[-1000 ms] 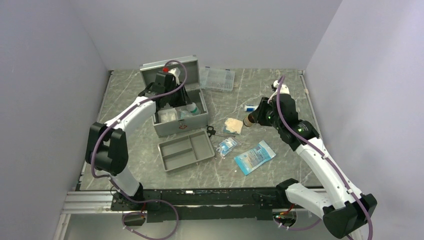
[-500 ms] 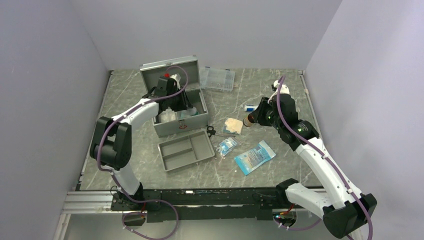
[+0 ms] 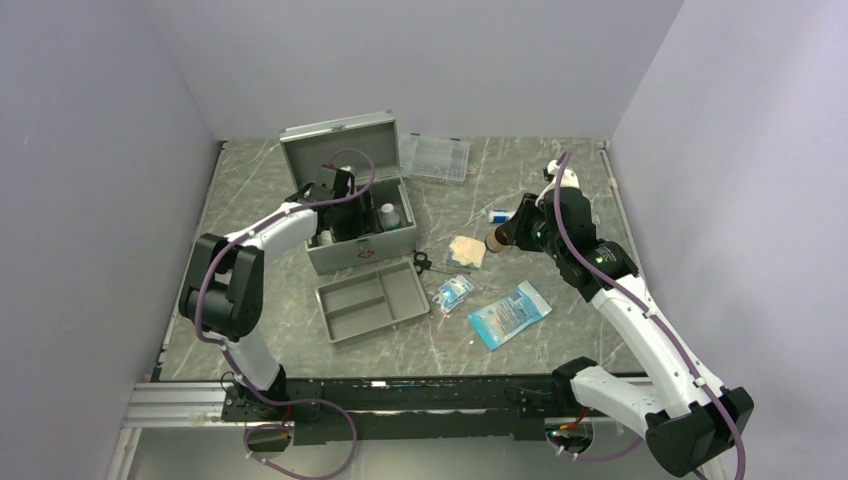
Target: Organize the medicine kit
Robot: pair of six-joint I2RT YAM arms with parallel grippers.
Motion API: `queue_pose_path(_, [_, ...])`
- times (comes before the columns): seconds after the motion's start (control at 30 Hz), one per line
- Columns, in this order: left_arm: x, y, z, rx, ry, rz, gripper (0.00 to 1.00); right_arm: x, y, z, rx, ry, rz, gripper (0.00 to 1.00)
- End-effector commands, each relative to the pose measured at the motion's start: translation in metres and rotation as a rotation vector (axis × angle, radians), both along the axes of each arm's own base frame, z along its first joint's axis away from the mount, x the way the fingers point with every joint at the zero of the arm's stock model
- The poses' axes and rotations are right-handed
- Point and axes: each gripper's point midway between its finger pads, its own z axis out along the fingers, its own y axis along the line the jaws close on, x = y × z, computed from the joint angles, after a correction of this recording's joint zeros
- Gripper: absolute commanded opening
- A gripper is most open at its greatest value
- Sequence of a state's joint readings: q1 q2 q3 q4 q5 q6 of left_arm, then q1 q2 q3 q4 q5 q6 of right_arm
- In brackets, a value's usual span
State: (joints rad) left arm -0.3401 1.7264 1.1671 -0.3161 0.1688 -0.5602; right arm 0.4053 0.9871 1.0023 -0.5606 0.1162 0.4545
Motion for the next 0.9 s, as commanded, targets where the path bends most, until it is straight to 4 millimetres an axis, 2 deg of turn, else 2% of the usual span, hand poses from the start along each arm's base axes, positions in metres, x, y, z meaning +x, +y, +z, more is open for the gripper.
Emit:
queue_pose_path(0.0, [-0.006, 0.018, 0.021, 0.072, -0.027, 0.034, 0.79, 0.009, 0.006, 0.019, 0.055, -0.075, 0.003, 0.0])
queue_pose_path(0.17, [-0.007, 0.029, 0.039, 0.119, -0.058, 0.051, 0.8, 0.011, 0.009, 0.02, 0.062, -0.074, 0.009, 0.0])
queue_pose_path(0.3, [-0.008, 0.03, 0.062, 0.108, -0.104, 0.048, 0.8, 0.013, 0.014, 0.022, 0.071, -0.071, 0.028, 0.0])
queue_pose_path(0.47, [-0.011, 0.028, 0.099, 0.079, -0.175, 0.024, 0.82, 0.015, 0.031, 0.04, 0.104, -0.096, 0.083, 0.0])
queue_pose_path(0.53, [-0.013, 0.028, 0.115, 0.071, -0.207, 0.016, 0.85, 0.016, 0.04, 0.049, 0.106, -0.107, 0.109, 0.0])
queue_pose_path(0.57, [-0.015, 0.029, 0.123, 0.071, -0.226, 0.01, 0.98, 0.016, 0.046, 0.053, 0.104, -0.113, 0.122, 0.0])
queue_pose_path(0.6, [-0.017, 0.029, 0.131, 0.069, -0.241, 0.004, 0.99, 0.016, 0.053, 0.057, 0.102, -0.121, 0.137, 0.0])
queue_pose_path(0.87, [-0.044, 0.041, 0.193, 0.071, -0.374, -0.033, 0.99, 0.019, 0.114, 0.085, 0.139, -0.165, 0.269, 0.0])
